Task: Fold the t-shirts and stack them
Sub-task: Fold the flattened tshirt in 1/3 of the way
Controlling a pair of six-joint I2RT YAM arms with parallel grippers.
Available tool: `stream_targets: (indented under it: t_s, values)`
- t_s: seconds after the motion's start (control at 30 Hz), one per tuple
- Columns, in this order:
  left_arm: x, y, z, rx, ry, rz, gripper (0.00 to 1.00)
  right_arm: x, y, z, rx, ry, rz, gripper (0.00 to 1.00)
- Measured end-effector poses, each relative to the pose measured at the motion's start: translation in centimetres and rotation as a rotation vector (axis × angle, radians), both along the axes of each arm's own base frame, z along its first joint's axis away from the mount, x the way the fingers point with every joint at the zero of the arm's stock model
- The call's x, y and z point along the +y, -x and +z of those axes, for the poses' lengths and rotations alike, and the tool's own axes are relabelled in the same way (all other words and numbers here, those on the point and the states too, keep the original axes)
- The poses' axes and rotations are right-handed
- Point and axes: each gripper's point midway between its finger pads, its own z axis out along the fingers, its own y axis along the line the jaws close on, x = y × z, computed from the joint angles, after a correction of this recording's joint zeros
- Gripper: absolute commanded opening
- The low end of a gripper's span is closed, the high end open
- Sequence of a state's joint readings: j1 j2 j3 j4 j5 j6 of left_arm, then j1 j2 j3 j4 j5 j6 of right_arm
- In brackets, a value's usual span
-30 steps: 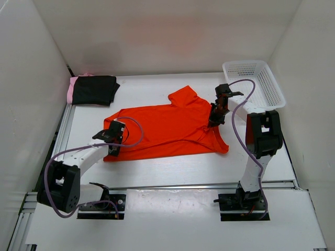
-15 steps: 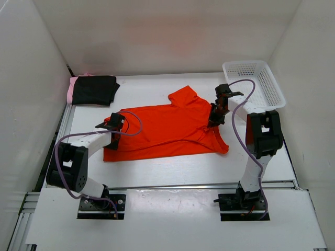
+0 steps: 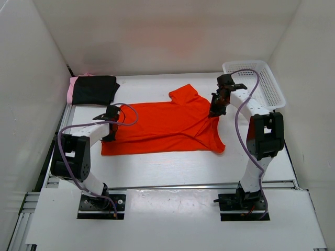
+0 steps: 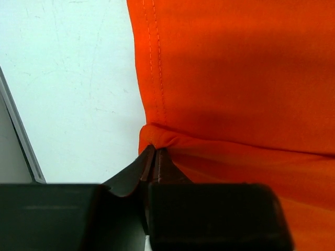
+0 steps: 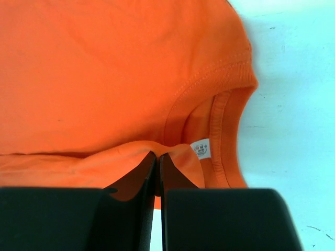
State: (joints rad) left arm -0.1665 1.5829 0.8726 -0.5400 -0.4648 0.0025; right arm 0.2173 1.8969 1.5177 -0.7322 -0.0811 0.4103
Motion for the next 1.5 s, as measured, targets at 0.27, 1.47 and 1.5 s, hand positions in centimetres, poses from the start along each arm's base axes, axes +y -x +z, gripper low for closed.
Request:
stream_targets:
  t_s: [0.27, 1.47, 1.5]
  values:
    - [0.1, -1.1, -0.1, 0.009, 0.013, 0.012, 0.11, 0.2, -1.0, 0.3, 0.008, 0.005, 0.001, 0.07]
    - [2.1, 3.7, 0.7, 0.375, 0.502, 0.281, 0.97, -3.6, 15.3, -0.6, 0.157, 0.015, 0.004, 0.85]
    - [1.9, 4.1, 0.5, 0.387, 0.508, 0.281, 0.97, -3.7, 16.2, -1.5, 0.186, 0.011, -0.002, 0.85]
